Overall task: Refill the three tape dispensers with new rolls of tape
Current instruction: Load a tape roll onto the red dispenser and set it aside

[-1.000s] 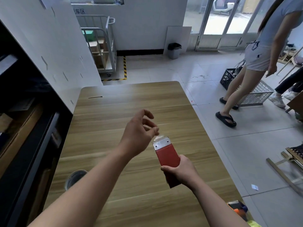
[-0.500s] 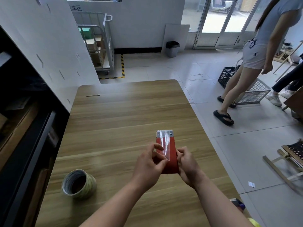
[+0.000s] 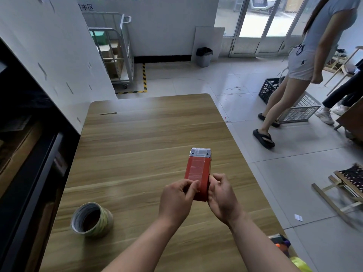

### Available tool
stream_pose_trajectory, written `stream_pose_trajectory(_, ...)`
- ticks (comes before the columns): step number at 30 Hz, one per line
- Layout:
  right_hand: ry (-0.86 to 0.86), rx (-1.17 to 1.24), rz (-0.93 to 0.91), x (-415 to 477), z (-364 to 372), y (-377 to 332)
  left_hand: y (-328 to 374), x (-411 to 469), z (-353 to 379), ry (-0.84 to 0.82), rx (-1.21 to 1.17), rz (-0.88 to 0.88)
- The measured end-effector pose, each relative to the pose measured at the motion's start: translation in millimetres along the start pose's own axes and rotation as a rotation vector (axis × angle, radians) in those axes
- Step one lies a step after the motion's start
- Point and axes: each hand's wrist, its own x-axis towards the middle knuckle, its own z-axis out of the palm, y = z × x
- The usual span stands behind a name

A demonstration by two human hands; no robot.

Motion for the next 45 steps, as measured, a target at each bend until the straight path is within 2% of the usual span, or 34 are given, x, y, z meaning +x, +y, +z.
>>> stream_pose_trajectory(6, 0.009, 0.036, -0.053, -3, 8, 2, 1, 9, -2, 0.043, -0.009, -0.087)
stream_pose_trajectory(11, 0.007, 0.029, -0.092, -2, 11, -1, 11, 1, -4, 0.022, -0.127, -0.036)
stream_pose_trajectory(15, -0.021, 0.047, -0.101, -3, 15, -3, 4, -2, -2, 0.037, -0.091, 0.091)
stream_pose_trajectory(22, -0.036, 0.034, -0.091, -6, 14, -2, -6, -3, -4, 0.063, 0.269, 0.422)
stream_pose_trajectory(28, -0.017, 0.020, -0.106, -9, 13, -4, -12, -1, -8, 0.056, 0.422, 0.597)
stream_pose_trajectory(32, -0.018, 0.024, -0.092, -9, 13, -3, -13, -1, -10, 0.047, 0.485, 0.641)
stream_pose_trajectory(37, -0.027, 0.037, -0.098, -10, 13, -1, -11, -4, -10, 0.056, 0.463, 0.575)
stream_pose_trajectory(45, 0.025, 0.060, -0.098, -12, 19, 0, -2, -4, -5, 0.068, 0.169, 0.122)
